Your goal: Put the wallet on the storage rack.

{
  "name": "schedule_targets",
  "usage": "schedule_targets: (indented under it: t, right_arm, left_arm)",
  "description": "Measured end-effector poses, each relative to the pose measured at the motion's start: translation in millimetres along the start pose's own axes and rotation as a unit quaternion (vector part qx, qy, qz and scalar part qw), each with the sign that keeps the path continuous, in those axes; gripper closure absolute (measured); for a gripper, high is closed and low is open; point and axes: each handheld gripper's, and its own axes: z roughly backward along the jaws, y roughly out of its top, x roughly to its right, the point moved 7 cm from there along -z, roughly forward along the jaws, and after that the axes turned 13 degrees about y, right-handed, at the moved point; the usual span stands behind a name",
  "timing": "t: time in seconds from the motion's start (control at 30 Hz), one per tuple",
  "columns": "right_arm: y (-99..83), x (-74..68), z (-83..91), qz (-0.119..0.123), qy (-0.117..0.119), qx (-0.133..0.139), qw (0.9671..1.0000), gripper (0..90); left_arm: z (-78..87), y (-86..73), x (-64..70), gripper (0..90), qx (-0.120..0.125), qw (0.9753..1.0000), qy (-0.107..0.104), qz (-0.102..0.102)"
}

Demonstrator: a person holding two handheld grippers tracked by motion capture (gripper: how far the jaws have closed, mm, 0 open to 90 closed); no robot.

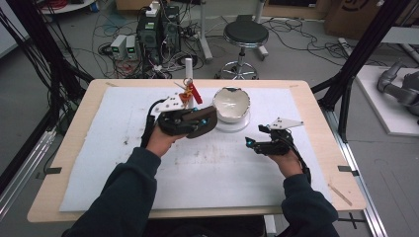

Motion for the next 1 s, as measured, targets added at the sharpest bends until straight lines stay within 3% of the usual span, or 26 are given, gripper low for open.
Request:
schedule_targets:
  t: [0.23,0.4,0.5,0.63,0.9,1.0]
  right_arm:
    - [-2.1,9.1,10.1,-0.008,-0.01,0.009,0.9999,23.8]
    - [-6.1,16.7,18.4,-0.013,-0.017,0.015,0.9997,23.8]
    - [-7.9,21.0,23.9,-0.019,-0.021,0.021,0.9994,23.8]
    - [-9.0,24.7,28.8,-0.025,-0.025,0.028,0.999,23.8]
    - [-8.4,24.7,29.4,-0.024,-0.024,0.031,0.9989,23.8]
    - [-8.4,24.1,29.6,-0.027,-0.022,0.031,0.9989,23.8]
  left_arm:
    - [-46.7,28.2,-3.1,63.5,-0.015,0.9997,0.0,-0.02]
    - [-74.1,42.5,-8.0,63.5,-0.012,0.9997,-0.003,-0.022]
    - [-88.6,43.3,-12.8,63.5,-0.013,0.9998,-0.003,-0.018]
    - [-106.8,42.3,-14.0,63.5,-0.007,0.9994,-0.015,-0.031]
    - [-141.2,37.3,-11.4,63.5,-0.013,0.9962,-0.011,-0.085]
    - [-150.4,29.0,-13.5,63.3,-0.024,0.9953,-0.002,-0.094]
